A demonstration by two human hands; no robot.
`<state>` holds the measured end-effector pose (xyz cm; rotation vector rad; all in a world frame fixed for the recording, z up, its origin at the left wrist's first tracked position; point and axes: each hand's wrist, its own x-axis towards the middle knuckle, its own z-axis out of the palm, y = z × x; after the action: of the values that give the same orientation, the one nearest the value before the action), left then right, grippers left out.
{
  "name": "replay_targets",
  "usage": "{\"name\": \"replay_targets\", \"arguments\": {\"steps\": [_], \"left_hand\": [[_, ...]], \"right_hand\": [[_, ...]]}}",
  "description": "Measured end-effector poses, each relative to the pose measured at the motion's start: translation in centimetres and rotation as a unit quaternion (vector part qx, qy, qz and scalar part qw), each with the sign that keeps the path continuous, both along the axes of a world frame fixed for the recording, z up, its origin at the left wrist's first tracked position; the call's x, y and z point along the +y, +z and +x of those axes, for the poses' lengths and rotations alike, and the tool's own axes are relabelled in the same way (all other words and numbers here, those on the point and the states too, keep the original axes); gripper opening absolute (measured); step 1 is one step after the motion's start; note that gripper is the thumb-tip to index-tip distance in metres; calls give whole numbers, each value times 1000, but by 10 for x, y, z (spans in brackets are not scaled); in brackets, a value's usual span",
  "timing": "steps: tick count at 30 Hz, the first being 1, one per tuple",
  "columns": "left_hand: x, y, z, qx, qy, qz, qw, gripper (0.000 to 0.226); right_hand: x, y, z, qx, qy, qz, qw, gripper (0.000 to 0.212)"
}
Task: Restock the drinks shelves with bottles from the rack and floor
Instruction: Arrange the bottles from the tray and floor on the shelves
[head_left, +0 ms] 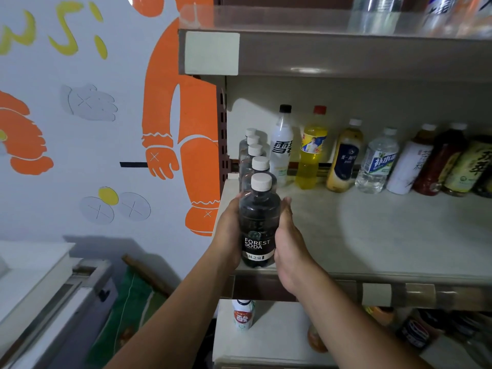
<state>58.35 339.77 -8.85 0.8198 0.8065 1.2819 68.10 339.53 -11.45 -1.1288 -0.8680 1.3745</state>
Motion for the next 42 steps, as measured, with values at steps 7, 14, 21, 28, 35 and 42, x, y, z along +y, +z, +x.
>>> {"name": "replay_targets", "arguments": {"steps": [7,14,21,28,35,42], "left_hand": [[-4,2,5,-45,7,-17,999,46],[-9,5,4,-23,5,-22,999,39],[-18,12,1,22,54,-45,997,42],[-26,17,-2,192,178,-15,965,46],[-76,25,11,312,295,90,899,45],[-140,45,90,582,310,232,715,51]], "right_hand": [[-2,0,3,-12,11,0,1000,47],[-2,2,1,-42,2,-11,999,51],[-12,15,3,-89,6,-1,996,55],[-24,30,26,-168,-2,3,986,69],[-54,31,73,-323,-66,97,939,55],[-125,35,176,-516,-99,75,848,54]]}}
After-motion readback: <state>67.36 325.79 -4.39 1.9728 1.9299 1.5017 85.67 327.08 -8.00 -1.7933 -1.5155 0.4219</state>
